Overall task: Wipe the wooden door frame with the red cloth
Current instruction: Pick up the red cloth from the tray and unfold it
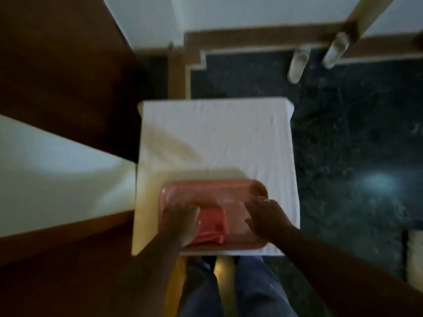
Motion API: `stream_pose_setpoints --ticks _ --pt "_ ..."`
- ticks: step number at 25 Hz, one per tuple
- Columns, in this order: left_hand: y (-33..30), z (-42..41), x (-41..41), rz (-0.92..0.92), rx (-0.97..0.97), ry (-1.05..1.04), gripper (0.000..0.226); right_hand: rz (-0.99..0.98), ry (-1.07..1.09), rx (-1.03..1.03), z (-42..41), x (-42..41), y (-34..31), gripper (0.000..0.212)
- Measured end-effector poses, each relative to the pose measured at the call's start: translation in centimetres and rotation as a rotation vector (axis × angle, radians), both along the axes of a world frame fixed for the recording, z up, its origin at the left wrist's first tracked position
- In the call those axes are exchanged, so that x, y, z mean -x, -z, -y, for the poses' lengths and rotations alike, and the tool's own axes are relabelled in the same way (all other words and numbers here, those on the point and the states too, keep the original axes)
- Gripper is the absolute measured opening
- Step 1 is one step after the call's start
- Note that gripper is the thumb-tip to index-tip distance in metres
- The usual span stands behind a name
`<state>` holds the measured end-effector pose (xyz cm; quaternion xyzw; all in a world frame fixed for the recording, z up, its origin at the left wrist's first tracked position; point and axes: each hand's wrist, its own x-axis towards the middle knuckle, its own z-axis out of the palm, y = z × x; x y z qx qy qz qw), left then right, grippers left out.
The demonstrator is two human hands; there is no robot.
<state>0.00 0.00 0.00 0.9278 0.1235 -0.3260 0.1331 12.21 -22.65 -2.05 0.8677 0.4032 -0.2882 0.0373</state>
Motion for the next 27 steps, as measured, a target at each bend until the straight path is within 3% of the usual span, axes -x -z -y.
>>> stream_pose_setpoints --ticks 3,6,11,13,15,18,23,25,27 --pt "7.5 -0.1 1.3 -0.040 0.041 -0.074 0.060 -0.022 -0.043 -0.066 -0.9 1.0 7.5 0.056" --pt "10.8 -0.9 2.5 0.010 0.023 -0.043 0.070 -0.112 -0.013 -0.133 -4.7 2.7 10.2 0.064" --pt "10.8 -3.9 3.1 0.052 0.042 -0.072 0.034 -0.182 -0.004 0.077 -10.4 4.3 9.3 0.051" --pt "7.3 -4.8 3.5 0.031 0.141 -0.163 0.019 -0.379 0.160 0.060 -10.0 4.0 6.2 0.035" --pt "2.7 -5.6 3.3 0.007 0.289 -0.312 0.028 -0.575 0.341 -0.030 -9.0 2.9 1.6 0.025" --pt "-6.3 -7.2 1.2 0.069 0.603 -0.522 0.047 -0.646 0.530 -0.228 -6.8 0.1 -8.7 0.032" --pt "-21.6 -6.9 -1.4 0.361 1.091 -1.026 0.030 -0.917 0.985 -0.692 -5.2 -2.5 -24.1 0.040" --pt "-26.5 -5.6 -1.3 0.521 1.087 -1.087 0.027 -0.942 1.039 -0.836 -6.7 -3.4 -28.4 0.040" --pt "-30.9 -5.7 0.0 0.735 0.974 -1.122 0.026 -0.928 0.944 -0.978 -9.0 -4.1 -32.5 0.038"
